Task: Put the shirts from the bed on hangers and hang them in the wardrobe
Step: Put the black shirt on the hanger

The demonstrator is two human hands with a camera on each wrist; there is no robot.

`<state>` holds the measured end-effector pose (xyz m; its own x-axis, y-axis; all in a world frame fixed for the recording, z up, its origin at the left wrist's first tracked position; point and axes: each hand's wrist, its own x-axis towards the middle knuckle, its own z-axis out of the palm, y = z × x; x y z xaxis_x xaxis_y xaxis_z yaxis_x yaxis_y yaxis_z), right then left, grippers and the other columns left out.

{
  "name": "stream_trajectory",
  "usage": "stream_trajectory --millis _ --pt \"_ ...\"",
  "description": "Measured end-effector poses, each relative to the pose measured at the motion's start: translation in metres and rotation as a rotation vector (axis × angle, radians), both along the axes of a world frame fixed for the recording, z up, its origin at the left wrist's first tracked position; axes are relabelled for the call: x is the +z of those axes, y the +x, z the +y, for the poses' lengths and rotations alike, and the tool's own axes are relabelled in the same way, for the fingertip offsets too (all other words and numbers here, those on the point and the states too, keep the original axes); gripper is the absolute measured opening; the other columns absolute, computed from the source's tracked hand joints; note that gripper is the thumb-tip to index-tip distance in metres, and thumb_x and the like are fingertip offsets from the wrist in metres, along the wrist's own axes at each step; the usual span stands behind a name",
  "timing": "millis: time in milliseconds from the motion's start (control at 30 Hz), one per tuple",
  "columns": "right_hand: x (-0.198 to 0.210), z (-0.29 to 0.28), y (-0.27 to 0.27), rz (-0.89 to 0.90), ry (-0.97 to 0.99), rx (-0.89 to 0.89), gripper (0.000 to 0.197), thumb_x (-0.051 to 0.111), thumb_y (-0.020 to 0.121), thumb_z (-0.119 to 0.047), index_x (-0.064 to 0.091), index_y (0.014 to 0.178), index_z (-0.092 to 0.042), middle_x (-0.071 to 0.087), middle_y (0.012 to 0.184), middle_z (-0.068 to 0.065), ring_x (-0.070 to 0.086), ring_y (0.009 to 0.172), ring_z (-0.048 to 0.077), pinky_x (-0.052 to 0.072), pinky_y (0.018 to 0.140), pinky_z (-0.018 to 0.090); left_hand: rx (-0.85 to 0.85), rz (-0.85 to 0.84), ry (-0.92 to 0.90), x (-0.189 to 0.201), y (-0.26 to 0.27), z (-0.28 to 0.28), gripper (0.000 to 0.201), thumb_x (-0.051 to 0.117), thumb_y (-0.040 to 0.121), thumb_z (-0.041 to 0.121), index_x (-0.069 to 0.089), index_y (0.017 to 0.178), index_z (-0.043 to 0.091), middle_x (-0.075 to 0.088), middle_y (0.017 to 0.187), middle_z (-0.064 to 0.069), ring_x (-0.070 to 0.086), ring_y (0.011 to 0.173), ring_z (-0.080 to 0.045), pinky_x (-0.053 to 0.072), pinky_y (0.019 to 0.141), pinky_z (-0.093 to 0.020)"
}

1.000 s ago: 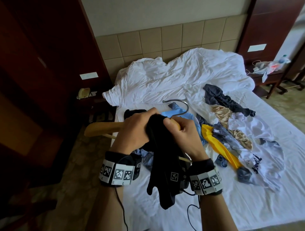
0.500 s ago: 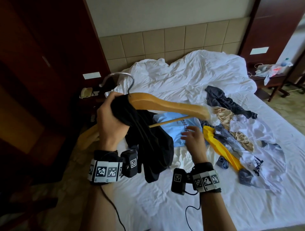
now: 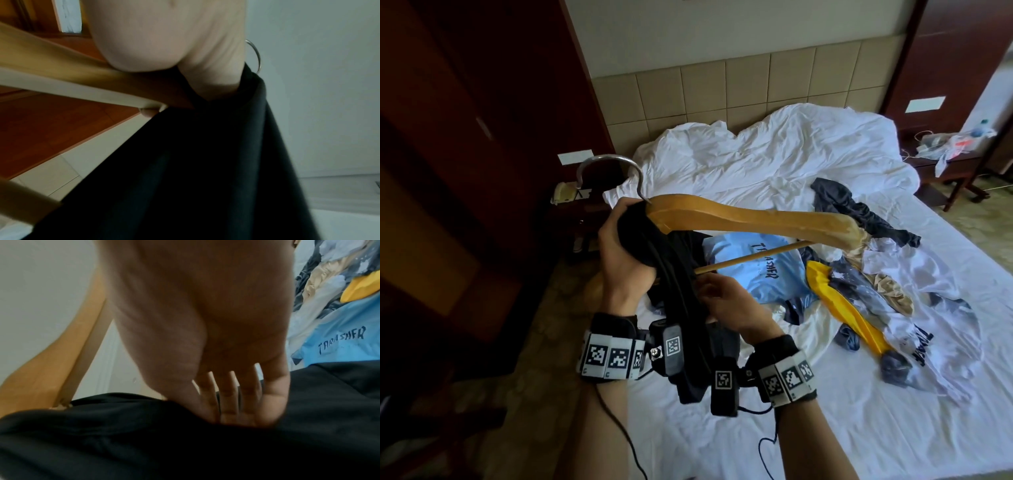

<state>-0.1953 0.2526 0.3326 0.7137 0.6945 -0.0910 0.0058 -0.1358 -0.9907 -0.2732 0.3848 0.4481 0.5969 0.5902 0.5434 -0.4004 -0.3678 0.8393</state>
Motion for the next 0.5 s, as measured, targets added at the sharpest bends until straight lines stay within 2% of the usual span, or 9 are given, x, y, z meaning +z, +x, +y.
stream_trajectory --millis 67,133,167,200,267,333,400,433,500 --pt "0.0 -0.01 0.003 0.025 -0.006 -0.073 0.031 0.052 0.099 0.01 0.067 0.089 -0.015 0.065 0.063 -0.008 0.056 0.051 0.005 0.045 0.052 0.018 -0.054 0.007 -0.073 0.0 -0.001 0.003 0.006 0.061 0.093 0.001 0.059 0.098 0.001 0.056 0.083 -0.011 0.055 0.076 -0.005 0.046 0.076 -0.013" --pt "0.0 -0.019 0.009 0.043 0.025 -0.11 0.024 0.055 0.101 0.007 0.068 0.093 -0.011 0.069 0.071 -0.004 0.06 0.055 0.004 0.046 0.056 0.017 -0.006 0.04 -0.035 -0.001 -0.002 0.012 0.019 0.061 0.093 -0.014 0.061 0.094 0.005 0.065 0.081 0.004 0.058 0.077 -0.001 0.046 0.078 -0.012" --pt "-0.001 -0.021 0.011 0.033 0.014 -0.094 0.016 0.059 0.102 0.002 0.068 0.097 -0.011 0.071 0.076 -0.002 0.062 0.06 0.005 0.047 0.058 0.017 0.017 0.052 -0.018 -0.002 -0.002 0.016 0.026 0.061 0.092 -0.016 0.061 0.092 0.01 0.067 0.079 0.013 0.059 0.078 0.004 0.046 0.079 -0.01" --pt "-0.001 -0.02 0.01 0.019 0.0 -0.076 0.007 0.064 0.102 -0.006 0.068 0.101 -0.011 0.071 0.081 -0.001 0.064 0.065 0.007 0.049 0.059 0.018 0.021 0.061 -0.004 -0.002 -0.002 0.017 0.03 0.062 0.092 -0.014 0.061 0.091 0.016 0.067 0.078 0.016 0.059 0.078 0.006 0.046 0.079 -0.01" --pt "-0.003 -0.011 0.002 0.026 0.001 -0.098 0.014 0.072 0.1 -0.016 0.067 0.11 -0.008 0.07 0.084 0.0 0.065 0.071 0.01 0.051 0.062 0.021 -0.017 0.059 -0.013 -0.004 0.001 0.012 0.017 0.062 0.093 -0.007 0.058 0.089 0.009 0.061 0.077 0.005 0.056 0.073 0.006 0.045 0.075 -0.011" --pt "-0.005 0.0 -0.006 0.012 0.028 -0.15 0.019 0.075 0.097 -0.01 0.064 0.112 -0.004 0.069 0.084 -0.005 0.065 0.071 0.0 0.048 0.066 0.017 -0.018 0.069 0.015 -0.005 0.005 0.005 0.019 0.057 0.094 -0.015 0.056 0.093 0.004 0.053 0.074 -0.002 0.052 0.066 0.008 0.043 0.07 -0.007" --pt "-0.005 0.005 -0.01 -0.066 0.022 -0.117 0.027 0.072 0.092 0.0 0.061 0.117 -0.006 0.069 0.091 -0.01 0.066 0.08 -0.013 0.05 0.073 0.012 -0.011 0.082 0.06 -0.006 0.01 -0.001 0.024 0.054 0.093 -0.019 0.055 0.091 0.004 0.057 0.071 0.009 0.051 0.065 0.01 0.042 0.07 -0.006" --pt "-0.006 0.004 -0.011 -0.102 -0.003 -0.099 0.031 0.072 0.088 -0.004 0.062 0.117 -0.008 0.072 0.094 -0.009 0.068 0.088 -0.01 0.053 0.08 0.017 -0.018 0.09 0.063 -0.005 0.012 -0.003 0.023 0.053 0.094 -0.019 0.055 0.092 0.004 0.059 0.068 0.017 0.052 0.065 0.01 0.042 0.07 -0.006" --pt "-0.006 -0.001 -0.007 -0.121 -0.06 -0.094 0.034 0.068 0.074 -0.017 0.067 0.107 -0.008 0.076 0.096 0.006 0.071 0.094 0.006 0.057 0.084 0.033 -0.005 0.097 0.064 -0.003 0.016 -0.006 0.023 0.051 0.096 -0.019 0.056 0.096 0.003 0.061 0.066 0.024 0.055 0.066 0.013 0.042 0.071 -0.004"
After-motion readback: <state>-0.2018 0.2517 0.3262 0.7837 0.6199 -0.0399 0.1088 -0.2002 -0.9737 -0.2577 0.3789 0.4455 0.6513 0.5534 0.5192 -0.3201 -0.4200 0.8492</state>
